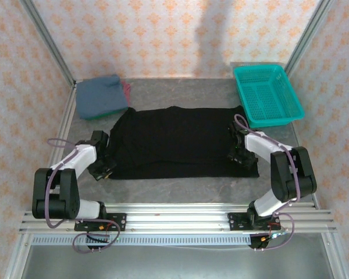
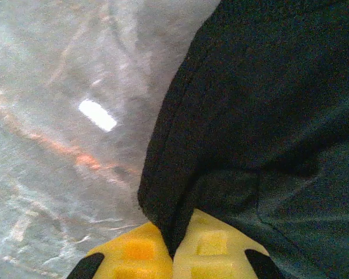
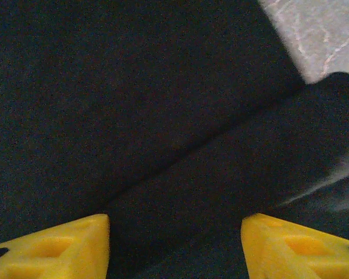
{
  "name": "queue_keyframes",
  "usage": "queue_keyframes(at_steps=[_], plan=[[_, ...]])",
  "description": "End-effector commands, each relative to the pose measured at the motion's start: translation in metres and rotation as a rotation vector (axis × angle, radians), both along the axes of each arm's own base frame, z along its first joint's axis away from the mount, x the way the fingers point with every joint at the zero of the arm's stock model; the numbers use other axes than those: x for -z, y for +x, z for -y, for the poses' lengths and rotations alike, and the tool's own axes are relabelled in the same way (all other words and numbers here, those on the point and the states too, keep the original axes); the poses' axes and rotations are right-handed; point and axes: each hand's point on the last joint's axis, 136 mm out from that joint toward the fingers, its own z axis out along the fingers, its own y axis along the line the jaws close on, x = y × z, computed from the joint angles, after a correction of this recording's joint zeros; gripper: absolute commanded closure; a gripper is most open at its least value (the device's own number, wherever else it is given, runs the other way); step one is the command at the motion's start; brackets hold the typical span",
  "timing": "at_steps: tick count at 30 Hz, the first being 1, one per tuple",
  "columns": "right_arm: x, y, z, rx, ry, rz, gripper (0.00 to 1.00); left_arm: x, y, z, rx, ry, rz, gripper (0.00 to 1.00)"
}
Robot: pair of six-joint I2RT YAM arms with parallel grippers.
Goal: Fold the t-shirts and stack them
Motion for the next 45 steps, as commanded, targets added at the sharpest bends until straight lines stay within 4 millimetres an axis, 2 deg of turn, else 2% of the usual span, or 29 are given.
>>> queue_keyframes(at_steps=[1,4,7,9,11,13,16,20,25,29,38,41,45], plan=[[-0.009,-0.003,0.016,0.007,-0.06,-0.003,0.34,-0.001,-0.029,-0.022,-0.072,0.102,-0.082,0.99],[-0.026,0.007,-0.001,-0.051,0.038,0.06,0.26,-0.018,-0.022,-0.018,-0.088,0.08,-0.014,0.9],[-0.057,0.014,-0.025,-0.137,0.174,0.18,0.21,-0.053,-0.009,-0.01,-0.078,0.061,0.087,0.58],[-0.08,0.014,-0.039,-0.201,0.251,0.249,0.16,-0.078,0.0,0.004,-0.055,0.024,0.174,0.48],[-0.101,0.009,-0.05,-0.257,0.313,0.296,0.15,-0.096,0.005,0.021,-0.034,-0.031,0.229,0.42],[-0.117,0.001,-0.058,-0.304,0.356,0.322,0.03,-0.106,0.003,0.035,-0.008,-0.064,0.231,0.35],[-0.129,-0.009,-0.062,-0.337,0.387,0.324,0.01,-0.104,0.01,0.059,0.012,-0.16,0.26,0.33],[-0.125,-0.014,-0.065,-0.343,0.406,0.319,0.01,-0.071,0.021,0.096,-0.007,-0.29,0.235,0.36],[-0.123,-0.011,-0.078,-0.345,0.477,0.329,0.01,-0.043,0.044,0.114,-0.054,-0.327,0.264,0.47],[-0.121,-0.012,-0.08,-0.345,0.49,0.322,0.01,-0.034,0.055,0.115,-0.064,-0.31,0.262,0.56],[-0.114,-0.017,-0.077,-0.321,0.482,0.314,0.01,-0.015,0.054,0.111,-0.082,-0.28,0.221,0.68],[-0.114,-0.016,-0.078,-0.316,0.486,0.319,0.01,-0.015,0.062,0.114,-0.089,-0.294,0.246,0.72],[-0.11,-0.017,-0.078,-0.308,0.487,0.312,0.01,-0.018,0.069,0.117,-0.081,-0.3,0.244,0.86]])
